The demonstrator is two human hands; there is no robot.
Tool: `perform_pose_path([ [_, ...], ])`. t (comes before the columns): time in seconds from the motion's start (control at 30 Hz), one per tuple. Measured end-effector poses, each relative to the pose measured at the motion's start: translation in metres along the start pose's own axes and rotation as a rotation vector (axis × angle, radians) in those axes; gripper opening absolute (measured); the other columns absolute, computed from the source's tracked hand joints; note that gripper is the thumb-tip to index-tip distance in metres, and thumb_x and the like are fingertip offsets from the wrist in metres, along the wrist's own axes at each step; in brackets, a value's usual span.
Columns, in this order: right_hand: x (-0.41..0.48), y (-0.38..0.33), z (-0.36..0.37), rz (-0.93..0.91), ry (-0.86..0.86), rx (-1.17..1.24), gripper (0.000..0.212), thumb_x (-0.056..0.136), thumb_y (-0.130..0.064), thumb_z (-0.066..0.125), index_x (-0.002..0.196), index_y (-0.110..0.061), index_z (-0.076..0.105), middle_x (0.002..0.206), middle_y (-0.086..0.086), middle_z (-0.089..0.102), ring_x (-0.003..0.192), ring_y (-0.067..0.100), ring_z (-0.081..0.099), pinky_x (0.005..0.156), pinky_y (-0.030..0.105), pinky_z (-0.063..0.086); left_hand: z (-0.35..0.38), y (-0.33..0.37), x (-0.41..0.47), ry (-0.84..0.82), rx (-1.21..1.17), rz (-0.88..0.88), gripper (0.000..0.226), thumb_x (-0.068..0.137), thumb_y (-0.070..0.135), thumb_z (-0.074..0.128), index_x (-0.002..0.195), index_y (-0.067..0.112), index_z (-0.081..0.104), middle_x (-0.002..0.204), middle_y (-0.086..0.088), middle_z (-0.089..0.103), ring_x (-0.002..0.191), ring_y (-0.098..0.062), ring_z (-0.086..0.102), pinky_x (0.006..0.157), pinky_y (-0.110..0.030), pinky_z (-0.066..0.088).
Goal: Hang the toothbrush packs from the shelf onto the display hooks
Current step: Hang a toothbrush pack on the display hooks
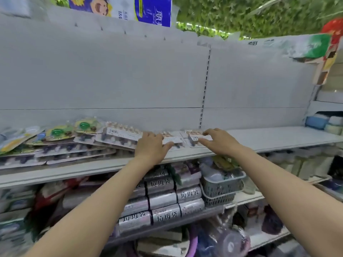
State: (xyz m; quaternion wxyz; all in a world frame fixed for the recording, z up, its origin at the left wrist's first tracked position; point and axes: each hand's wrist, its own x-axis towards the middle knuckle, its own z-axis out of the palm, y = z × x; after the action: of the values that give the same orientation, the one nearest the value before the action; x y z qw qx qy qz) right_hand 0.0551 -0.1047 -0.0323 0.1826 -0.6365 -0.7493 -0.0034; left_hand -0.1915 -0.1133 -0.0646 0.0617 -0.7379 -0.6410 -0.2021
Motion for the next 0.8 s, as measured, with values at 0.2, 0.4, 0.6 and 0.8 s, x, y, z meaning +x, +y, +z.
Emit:
perform_pose_path([
  [0.2,0.052,0.073,0.016,-0.145,-0.081,0.067,0.057,0.098,-0.057,0.046,0.142,-0.021,0.049,0.149,0.005,0.045,0.136,0.024,0.043,0.106,0.04,0.038,0.05,0.054,0.047,-0.135,-0.037,-0.181,0.068,0.1,0.061,0.024,0.154,0.02,0.032,0.162,-0.01,0.025,0.151,-0.029,0.014,0.12,-0.049,0.021],
  [0.4,0.092,0.115,0.031,-0.261,-0.12,0.096,0.055,0.099,-0.056,0.042,0.144,-0.025,0.047,0.153,0.004,0.043,0.141,0.024,0.035,0.112,0.046,0.035,0.074,0.08,0.058,-0.118,0.087,-0.334,0.07,0.097,0.063,0.013,0.147,0.023,0.041,0.155,-0.007,0.038,0.144,-0.027,0.031,0.118,-0.054,0.016],
  [0.6,0.116,0.131,0.051,-0.309,-0.156,0.12,0.058,0.098,-0.062,0.036,0.146,-0.031,0.046,0.155,0.001,0.042,0.143,0.024,0.034,0.113,0.046,0.035,0.089,0.095,0.052,0.017,0.062,-0.369,0.072,0.096,0.064,0.015,0.139,0.019,0.051,0.144,-0.006,0.052,0.134,-0.028,0.043,0.11,-0.047,0.033],
  [0.8,0.127,0.134,0.054,-0.352,-0.209,0.094,0.04,0.098,-0.062,0.029,0.113,-0.044,0.061,0.143,-0.009,0.054,0.132,0.021,0.044,0.099,0.042,0.041,0.097,0.115,0.044,0.123,0.078,-0.386,0.073,0.096,0.068,0.014,0.141,0.023,0.051,0.146,0.001,0.051,0.137,-0.023,0.041,0.113,-0.045,0.031],
])
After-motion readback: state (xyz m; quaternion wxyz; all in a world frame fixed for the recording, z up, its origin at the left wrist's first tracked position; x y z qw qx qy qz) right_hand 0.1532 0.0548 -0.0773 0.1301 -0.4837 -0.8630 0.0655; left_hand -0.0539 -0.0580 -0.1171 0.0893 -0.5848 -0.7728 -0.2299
